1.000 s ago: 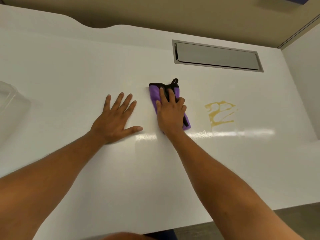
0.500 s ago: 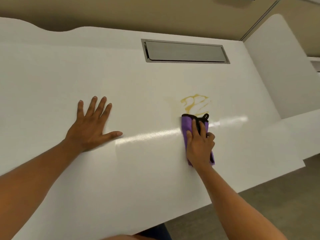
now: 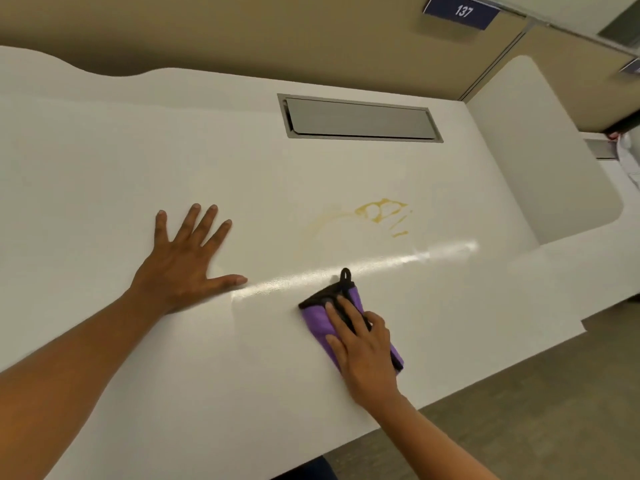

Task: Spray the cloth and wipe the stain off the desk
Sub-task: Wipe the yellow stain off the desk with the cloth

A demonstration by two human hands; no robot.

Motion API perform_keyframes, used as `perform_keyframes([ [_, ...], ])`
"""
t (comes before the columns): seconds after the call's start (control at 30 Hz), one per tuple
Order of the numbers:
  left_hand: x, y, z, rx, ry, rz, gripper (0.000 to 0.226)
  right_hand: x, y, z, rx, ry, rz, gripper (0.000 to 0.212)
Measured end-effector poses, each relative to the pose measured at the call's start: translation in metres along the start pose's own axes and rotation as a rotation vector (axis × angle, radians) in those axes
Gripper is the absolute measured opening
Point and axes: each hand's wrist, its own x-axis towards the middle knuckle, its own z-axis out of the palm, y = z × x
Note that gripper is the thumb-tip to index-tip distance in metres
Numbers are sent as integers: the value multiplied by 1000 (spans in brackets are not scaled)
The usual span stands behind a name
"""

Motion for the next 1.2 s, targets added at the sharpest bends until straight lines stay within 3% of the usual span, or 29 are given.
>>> perform_keyframes([
  [0.1, -1, 0, 0, -4, 0, 6, 114, 18, 45, -10, -45, 110, 197, 46],
  [0.2, 1, 1, -2, -9, -21, 1, 116, 88, 69, -24, 6, 131, 547, 52],
  [0.27, 0, 1, -3, -11, -26, -5, 117, 132, 65, -28, 29, 156, 640, 54],
  [0.4, 0, 1, -4, -15, -2, -1, 119, 158, 11, -21, -13, 146, 454, 54],
  [0.6, -3, 0, -4, -36, 18, 6, 123, 64, -26, 5, -31, 103, 23, 52],
  [0.77, -2, 2, -4, -41, 22, 4, 123, 24, 46, -5, 37, 121, 227, 49],
  [1.0, -2, 0, 4, 3, 69, 5, 122, 158, 101, -39, 58, 143, 587, 53],
  [1.1, -2, 1, 3, 7, 72, 2, 121, 205, 78, -41, 47, 129, 565, 54],
  [1.2, -2, 1, 2, 11, 69, -4, 121, 214, 37, -33, 20, 115, 346, 54],
])
